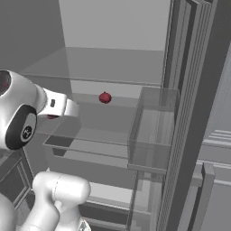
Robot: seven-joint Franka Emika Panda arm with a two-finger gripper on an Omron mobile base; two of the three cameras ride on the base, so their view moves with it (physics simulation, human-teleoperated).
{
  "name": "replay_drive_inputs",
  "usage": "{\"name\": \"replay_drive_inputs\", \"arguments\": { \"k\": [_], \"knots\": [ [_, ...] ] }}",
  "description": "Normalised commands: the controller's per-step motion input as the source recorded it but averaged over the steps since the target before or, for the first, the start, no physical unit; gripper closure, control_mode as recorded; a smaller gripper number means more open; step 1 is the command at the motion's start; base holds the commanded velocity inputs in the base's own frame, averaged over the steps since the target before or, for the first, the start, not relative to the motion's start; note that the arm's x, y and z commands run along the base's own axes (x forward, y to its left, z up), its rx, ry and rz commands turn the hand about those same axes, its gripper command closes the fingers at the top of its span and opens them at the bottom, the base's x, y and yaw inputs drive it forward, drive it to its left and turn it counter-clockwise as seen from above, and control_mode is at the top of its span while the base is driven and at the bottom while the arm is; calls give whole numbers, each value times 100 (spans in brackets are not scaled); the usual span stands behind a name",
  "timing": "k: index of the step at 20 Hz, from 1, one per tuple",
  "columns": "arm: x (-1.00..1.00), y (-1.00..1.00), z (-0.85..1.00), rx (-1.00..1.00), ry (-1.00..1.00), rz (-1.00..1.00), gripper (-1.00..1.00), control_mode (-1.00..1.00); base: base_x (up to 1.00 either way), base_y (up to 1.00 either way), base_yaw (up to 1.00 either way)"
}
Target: Take the strawberry from the fridge and place it on top of the pancake, located on the dining counter.
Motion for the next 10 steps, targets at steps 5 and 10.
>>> {"name": "replay_drive_inputs", "arguments": {
  "k": [5,10],
  "knots": [
    [-68,7,-44,0,21,0,100,-100,0,0,0],
    [-29,2,-18,0,7,0,100,100,-56,0,0]
  ]
}}
